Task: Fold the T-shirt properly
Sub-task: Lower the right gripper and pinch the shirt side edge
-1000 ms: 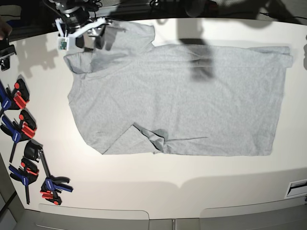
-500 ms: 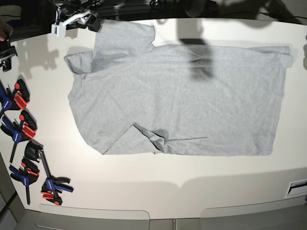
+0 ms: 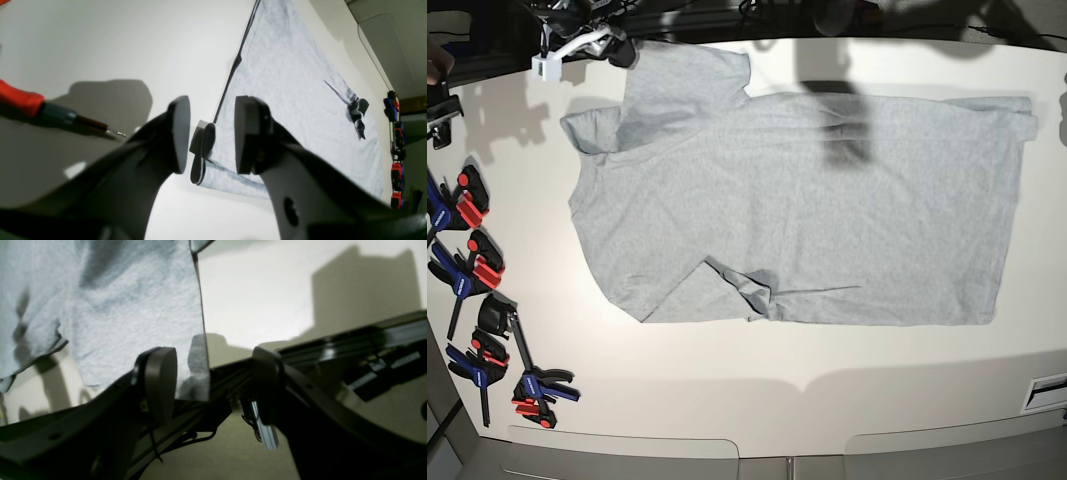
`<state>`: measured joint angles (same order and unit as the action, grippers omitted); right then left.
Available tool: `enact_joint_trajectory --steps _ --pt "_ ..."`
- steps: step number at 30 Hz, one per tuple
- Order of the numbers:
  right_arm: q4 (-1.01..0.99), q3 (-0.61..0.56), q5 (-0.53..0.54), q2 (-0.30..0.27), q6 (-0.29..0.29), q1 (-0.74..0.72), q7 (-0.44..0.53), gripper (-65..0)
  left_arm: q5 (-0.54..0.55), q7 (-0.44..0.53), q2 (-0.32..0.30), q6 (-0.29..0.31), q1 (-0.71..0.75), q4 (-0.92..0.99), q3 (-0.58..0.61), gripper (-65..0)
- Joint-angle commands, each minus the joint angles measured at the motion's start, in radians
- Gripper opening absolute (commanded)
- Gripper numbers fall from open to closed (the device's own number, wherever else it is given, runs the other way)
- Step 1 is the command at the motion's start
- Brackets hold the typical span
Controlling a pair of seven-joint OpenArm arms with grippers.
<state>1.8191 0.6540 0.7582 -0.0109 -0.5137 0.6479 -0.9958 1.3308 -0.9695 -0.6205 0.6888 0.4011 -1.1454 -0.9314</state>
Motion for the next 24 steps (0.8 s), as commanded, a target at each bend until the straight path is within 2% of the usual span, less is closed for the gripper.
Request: enact_joint_trajectory --steps 1,10,13,17,20,24 --pt "0.023 -0.015 0.033 0.003 -0.007 -0.016 0.034 -30.1 0.021 0.013 -0.029 0.009 0.001 -0.013 -0.012 -44.3" --pt "0.043 -0.015 0.031 0.004 -0.008 -0.016 0.040 -31.0 0.021 0.012 -0.029 0.009 0.001 -0.013 -0.012 -44.3" --pt "0.082 -0.015 0.021 0.023 -0.015 -0.016 0.038 -31.0 0.021 0.012 -0.029 0.009 0.001 -0.013 -0.012 -44.3" --pt "0.151 -0.015 -0.074 0.067 -0.014 -0.016 0.055 -31.0 0.021 0.012 -0.029 0.009 0.001 -0.013 -0.012 -44.3" --pt "0.155 -0.015 -0.128 0.069 -0.008 -0.016 0.063 -31.0 0.021 0.012 -0.029 0.009 0.001 -0.013 -0.012 -44.3" --pt "0.155 -0.014 -0.220 0.069 0.062 -0.016 0.111 -31.0 0.021 0.012 -0.029 0.009 0.001 -0.013 -0.012 -44.3"
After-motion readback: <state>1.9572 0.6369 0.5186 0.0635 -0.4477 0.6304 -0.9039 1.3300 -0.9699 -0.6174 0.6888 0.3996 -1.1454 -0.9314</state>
